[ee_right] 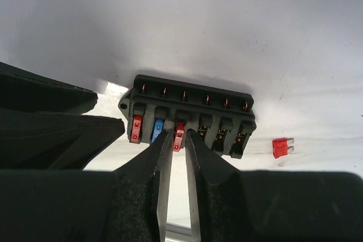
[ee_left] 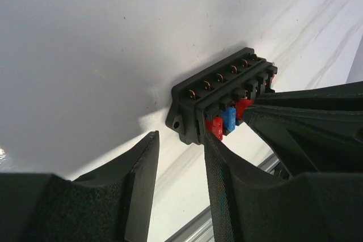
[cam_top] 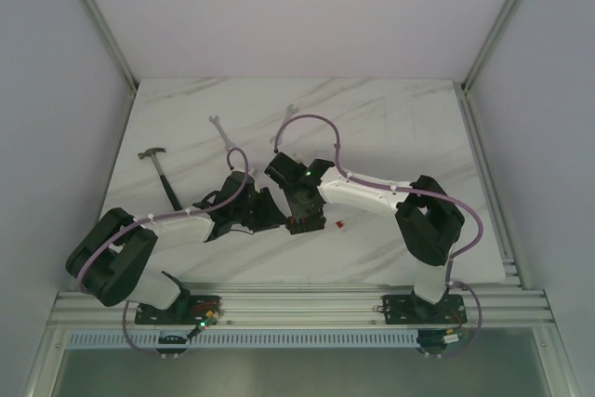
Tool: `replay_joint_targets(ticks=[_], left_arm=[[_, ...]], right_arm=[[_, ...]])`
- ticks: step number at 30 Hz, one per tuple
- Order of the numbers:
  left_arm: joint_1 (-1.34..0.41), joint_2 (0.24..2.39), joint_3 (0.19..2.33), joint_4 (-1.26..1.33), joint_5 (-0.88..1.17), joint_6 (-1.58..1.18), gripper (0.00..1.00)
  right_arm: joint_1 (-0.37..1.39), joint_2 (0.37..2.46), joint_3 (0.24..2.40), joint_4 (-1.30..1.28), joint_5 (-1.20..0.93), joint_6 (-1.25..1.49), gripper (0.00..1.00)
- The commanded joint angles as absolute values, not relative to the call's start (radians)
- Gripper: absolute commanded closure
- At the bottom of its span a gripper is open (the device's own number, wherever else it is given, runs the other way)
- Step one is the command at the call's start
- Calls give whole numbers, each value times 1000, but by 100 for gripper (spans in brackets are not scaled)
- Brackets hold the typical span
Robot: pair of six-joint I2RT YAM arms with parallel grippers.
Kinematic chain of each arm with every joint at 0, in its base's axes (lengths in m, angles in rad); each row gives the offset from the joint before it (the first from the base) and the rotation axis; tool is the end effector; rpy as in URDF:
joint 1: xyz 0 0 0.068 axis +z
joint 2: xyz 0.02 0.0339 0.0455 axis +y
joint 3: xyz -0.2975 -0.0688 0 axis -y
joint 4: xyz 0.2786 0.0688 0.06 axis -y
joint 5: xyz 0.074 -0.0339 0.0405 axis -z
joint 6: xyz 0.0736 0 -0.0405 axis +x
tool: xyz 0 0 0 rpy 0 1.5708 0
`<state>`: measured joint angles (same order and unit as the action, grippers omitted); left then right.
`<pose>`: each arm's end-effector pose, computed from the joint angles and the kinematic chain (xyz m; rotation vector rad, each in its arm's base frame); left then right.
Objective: Snap on the fuse box
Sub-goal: Install the fuse at the fuse box base.
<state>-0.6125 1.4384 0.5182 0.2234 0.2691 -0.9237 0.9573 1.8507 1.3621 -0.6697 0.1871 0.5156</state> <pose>0.2411 -0.1933 0.1300 -0.2300 2.4812 -1.0492 0.2616 0.3478 0.1876 -0.5410 2.6520 0.1922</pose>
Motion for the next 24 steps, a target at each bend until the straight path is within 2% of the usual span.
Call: replay_joint_targets(ticks=[1, 11, 17, 24], left_arm=[[-611, 1423, 538, 231, 274, -930, 53], [-610, 1440, 547, 246, 287, -928, 53], [-610, 1459, 553, 257, 299, -928, 53], [-611, 1497, 555, 257, 314, -933, 53]], right_arm=[[958, 1836, 1353, -688, 209, 537, 77], [959, 1862, 1327, -672, 176, 541, 85], [958, 1871, 1325, -673, 163, 536, 100], [965, 1900, 1320, -692, 155, 522, 100]])
